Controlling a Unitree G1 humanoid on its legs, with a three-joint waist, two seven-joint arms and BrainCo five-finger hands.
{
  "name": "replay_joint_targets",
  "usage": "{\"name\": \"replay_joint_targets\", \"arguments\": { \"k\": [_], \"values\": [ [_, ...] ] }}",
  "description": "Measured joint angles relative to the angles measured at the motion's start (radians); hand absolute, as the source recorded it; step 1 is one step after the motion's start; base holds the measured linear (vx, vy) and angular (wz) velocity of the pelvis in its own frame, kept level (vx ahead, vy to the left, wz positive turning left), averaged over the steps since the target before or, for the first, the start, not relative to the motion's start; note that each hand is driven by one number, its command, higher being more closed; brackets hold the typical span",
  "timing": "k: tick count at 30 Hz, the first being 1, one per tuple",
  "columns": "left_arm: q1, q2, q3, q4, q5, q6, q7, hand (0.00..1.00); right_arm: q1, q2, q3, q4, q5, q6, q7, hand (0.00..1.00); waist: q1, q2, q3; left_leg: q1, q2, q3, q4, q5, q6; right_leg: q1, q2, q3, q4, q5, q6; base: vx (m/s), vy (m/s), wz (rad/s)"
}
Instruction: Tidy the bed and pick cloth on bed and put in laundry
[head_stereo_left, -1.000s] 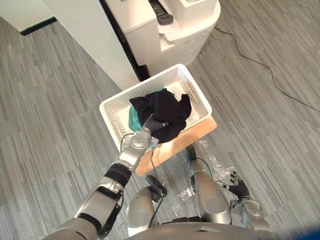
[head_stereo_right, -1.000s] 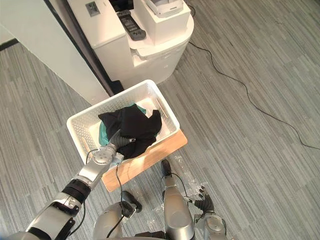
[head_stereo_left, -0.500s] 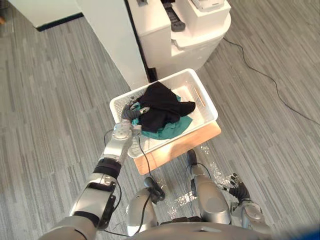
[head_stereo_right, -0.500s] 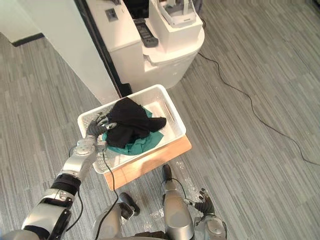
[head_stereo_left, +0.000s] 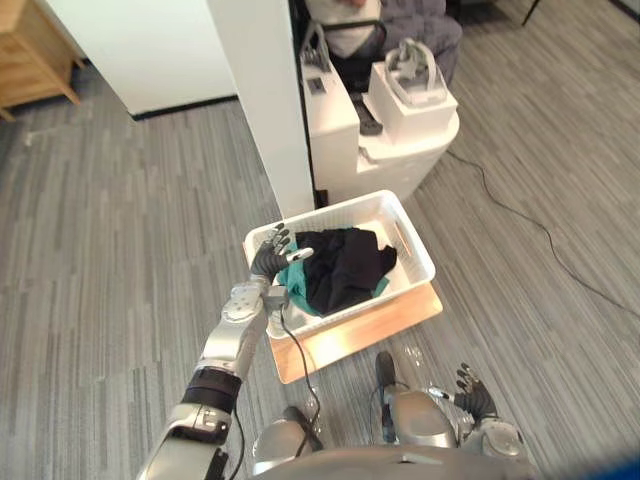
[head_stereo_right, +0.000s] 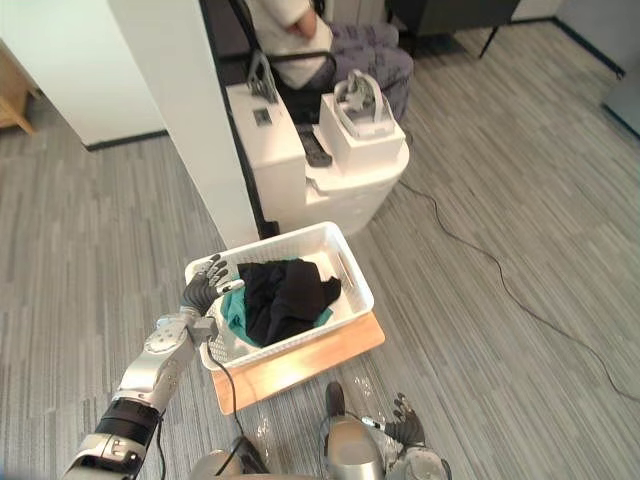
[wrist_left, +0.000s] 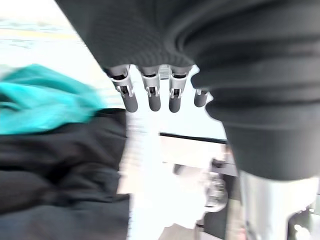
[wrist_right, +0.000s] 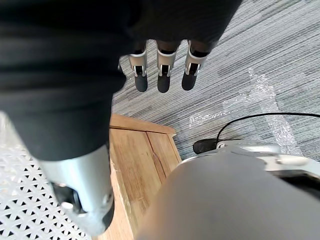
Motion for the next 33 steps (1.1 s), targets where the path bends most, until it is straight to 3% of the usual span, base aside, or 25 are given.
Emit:
{"name": "replay_joint_targets", "arguments": {
  "k": [6,8,13,16,20,23,26,33],
  "values": [
    [0.108,0.000,0.085,-0.164,-0.031,-0.044,0.001,0.00,0.027,-0.005,-0.014,0.032,-0.023,0.015,0.014,0.00,0.006,0.017,-0.038,0.056,-0.025,-0.027,-0.071,0.034,0.000,0.058,-0.008,-0.030,-0.026,-0.002,0.001,0.00,-0.017,0.17],
    [0.145,0.000,0.134,-0.209,-0.054,-0.059,0.019,0.00,0.040,-0.006,-0.035,0.042,-0.024,0.015,0.020,0.00,0.021,0.029,-0.050,0.078,-0.031,-0.036,-0.090,0.039,0.000,0.089,-0.010,-0.041,-0.035,-0.004,0.003,0.01,0.003,0.17],
    [0.237,-0.001,0.230,-0.230,-0.088,-0.055,0.071,0.00,0.045,-0.008,-0.068,0.081,-0.035,0.012,0.042,0.00,0.028,0.041,-0.078,0.119,-0.044,-0.071,-0.110,0.047,0.002,0.135,-0.021,-0.076,-0.036,-0.016,0.014,0.02,0.011,0.22],
    [0.289,-0.003,0.264,-0.209,-0.089,-0.031,0.095,0.00,0.046,-0.008,-0.087,0.106,-0.035,0.004,0.057,0.00,0.052,0.041,-0.083,0.129,-0.054,-0.087,-0.120,0.047,0.004,0.154,-0.028,-0.085,-0.036,-0.020,0.018,-0.02,0.018,0.11],
    [0.347,-0.033,0.332,0.004,-0.120,-0.009,0.119,0.00,0.042,-0.006,-0.100,0.135,-0.030,-0.014,0.075,0.00,0.063,0.032,-0.088,0.130,-0.059,-0.097,-0.123,0.049,0.007,0.161,-0.034,-0.096,-0.040,-0.021,0.018,-0.02,0.002,0.10],
    [0.425,-0.088,0.365,0.252,-0.120,-0.016,0.102,0.00,0.040,-0.003,-0.157,0.192,-0.024,-0.033,0.102,0.00,0.072,0.027,-0.094,0.141,-0.060,-0.112,-0.133,0.044,-0.001,0.171,-0.033,-0.110,-0.042,-0.038,0.022,-0.01,-0.006,0.10],
    [0.468,-0.121,0.374,0.384,-0.111,-0.028,0.091,0.00,0.038,-0.004,-0.182,0.219,-0.024,-0.039,0.116,0.00,0.080,0.022,-0.096,0.140,-0.058,-0.118,-0.139,0.045,-0.002,0.175,-0.033,-0.124,-0.042,-0.048,0.017,0.02,-0.003,0.16],
    [0.521,-0.175,0.384,0.708,-0.014,-0.039,-0.004,0.00,-0.017,0.009,-0.243,0.266,-0.025,-0.059,0.123,0.00,0.085,0.038,-0.100,0.163,-0.057,-0.137,-0.148,0.047,0.000,0.202,-0.030,-0.140,-0.043,-0.052,0.022,0.04,0.008,0.07]
  ]
}}
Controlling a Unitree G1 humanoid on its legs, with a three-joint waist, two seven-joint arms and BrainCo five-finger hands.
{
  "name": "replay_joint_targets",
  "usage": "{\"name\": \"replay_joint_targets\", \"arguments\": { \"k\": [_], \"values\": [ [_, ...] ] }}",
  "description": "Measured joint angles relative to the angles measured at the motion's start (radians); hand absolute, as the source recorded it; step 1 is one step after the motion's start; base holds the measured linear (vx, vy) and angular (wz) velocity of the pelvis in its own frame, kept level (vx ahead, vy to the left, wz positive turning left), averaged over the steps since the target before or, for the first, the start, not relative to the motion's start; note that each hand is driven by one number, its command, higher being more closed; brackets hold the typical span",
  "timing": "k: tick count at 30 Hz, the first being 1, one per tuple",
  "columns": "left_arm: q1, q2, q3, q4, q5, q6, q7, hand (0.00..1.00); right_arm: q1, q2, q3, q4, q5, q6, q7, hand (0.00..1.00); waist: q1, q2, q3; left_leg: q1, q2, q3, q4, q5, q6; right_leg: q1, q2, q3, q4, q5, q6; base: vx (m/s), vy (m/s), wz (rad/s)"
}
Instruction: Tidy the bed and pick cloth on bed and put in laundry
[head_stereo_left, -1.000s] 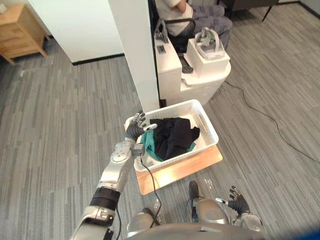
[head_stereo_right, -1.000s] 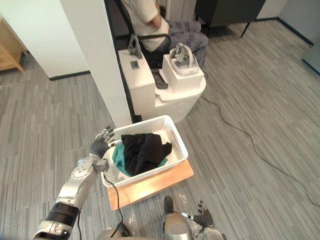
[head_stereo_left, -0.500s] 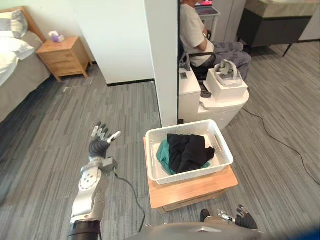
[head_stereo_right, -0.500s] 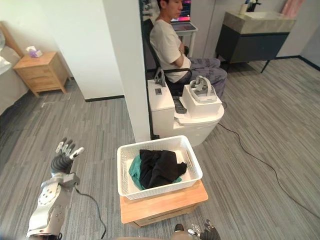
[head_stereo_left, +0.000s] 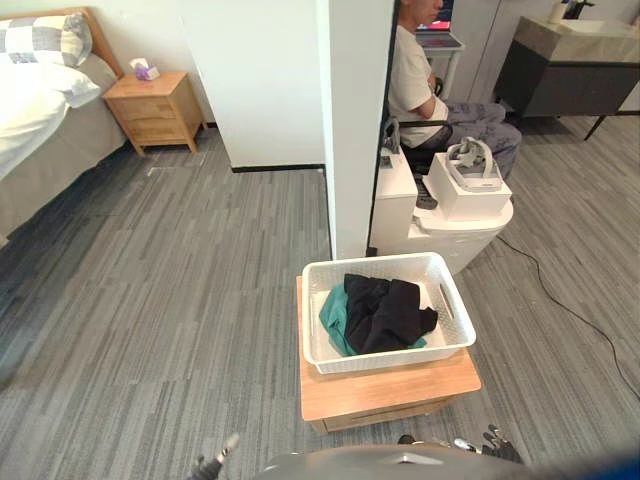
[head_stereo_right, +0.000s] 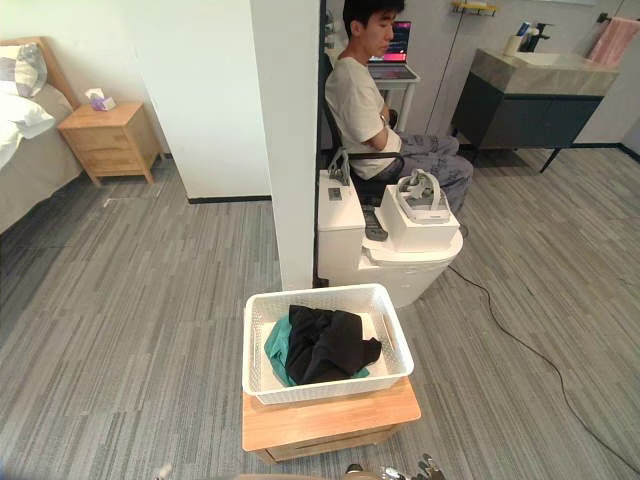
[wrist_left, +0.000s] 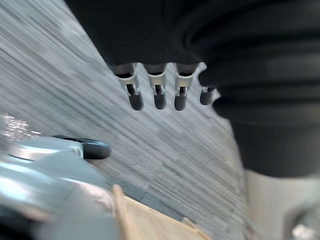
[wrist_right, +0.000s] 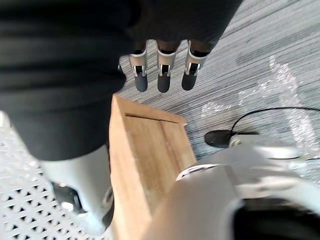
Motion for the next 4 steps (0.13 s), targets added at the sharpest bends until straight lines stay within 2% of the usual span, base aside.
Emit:
{"name": "replay_joint_targets", "arguments": {
  "k": [1,4],
  "values": [
    [0.002,-0.012,0.005,0.022,0.026,-0.001,-0.006,0.00,-0.011,0.001,0.000,0.010,-0.002,-0.001,0.002,0.00,0.001,0.011,-0.006,0.003,0.001,0.000,-0.003,0.000,0.000,0.002,0.001,-0.002,0.000,-0.003,0.002,0.04,0.007,0.03],
    [-0.018,-0.024,0.006,0.050,0.070,0.000,-0.025,0.00,-0.029,0.004,0.003,0.012,-0.010,-0.012,0.004,0.00,0.014,0.020,-0.005,0.013,0.002,0.000,-0.008,0.001,-0.002,0.009,0.003,-0.002,0.000,-0.006,0.004,0.00,0.000,0.00]
  ]
}}
